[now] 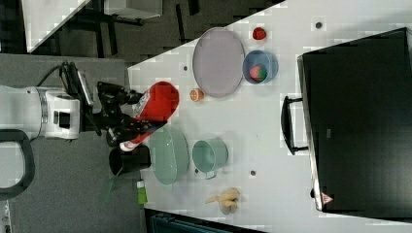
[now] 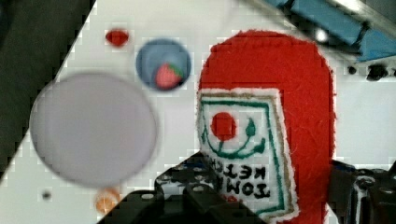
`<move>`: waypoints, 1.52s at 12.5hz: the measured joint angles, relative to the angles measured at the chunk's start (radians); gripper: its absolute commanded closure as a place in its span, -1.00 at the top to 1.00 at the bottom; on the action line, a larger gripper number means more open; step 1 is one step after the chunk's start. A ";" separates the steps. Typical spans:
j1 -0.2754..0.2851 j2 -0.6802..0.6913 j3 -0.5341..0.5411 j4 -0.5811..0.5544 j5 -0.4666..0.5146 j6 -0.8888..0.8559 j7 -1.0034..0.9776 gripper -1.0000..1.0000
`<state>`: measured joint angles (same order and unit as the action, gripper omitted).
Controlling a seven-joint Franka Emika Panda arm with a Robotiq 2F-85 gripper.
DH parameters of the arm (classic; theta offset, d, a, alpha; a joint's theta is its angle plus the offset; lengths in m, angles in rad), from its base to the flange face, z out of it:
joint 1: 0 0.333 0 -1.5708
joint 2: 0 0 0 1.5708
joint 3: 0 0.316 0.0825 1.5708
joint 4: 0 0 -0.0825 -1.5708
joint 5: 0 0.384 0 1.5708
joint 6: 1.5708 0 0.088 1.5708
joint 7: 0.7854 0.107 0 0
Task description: Pick Ketchup from oven and place it on table.
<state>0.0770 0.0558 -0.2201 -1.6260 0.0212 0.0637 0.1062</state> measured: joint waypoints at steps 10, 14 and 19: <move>0.069 0.046 0.111 -0.544 -0.008 0.484 0.044 0.27; 0.057 0.199 0.053 -0.591 0.023 0.669 0.045 0.27; 0.008 0.358 0.074 -0.632 0.004 0.745 0.050 1.00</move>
<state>0.0854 0.4143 -0.1459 -2.2578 0.0255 0.8086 0.1558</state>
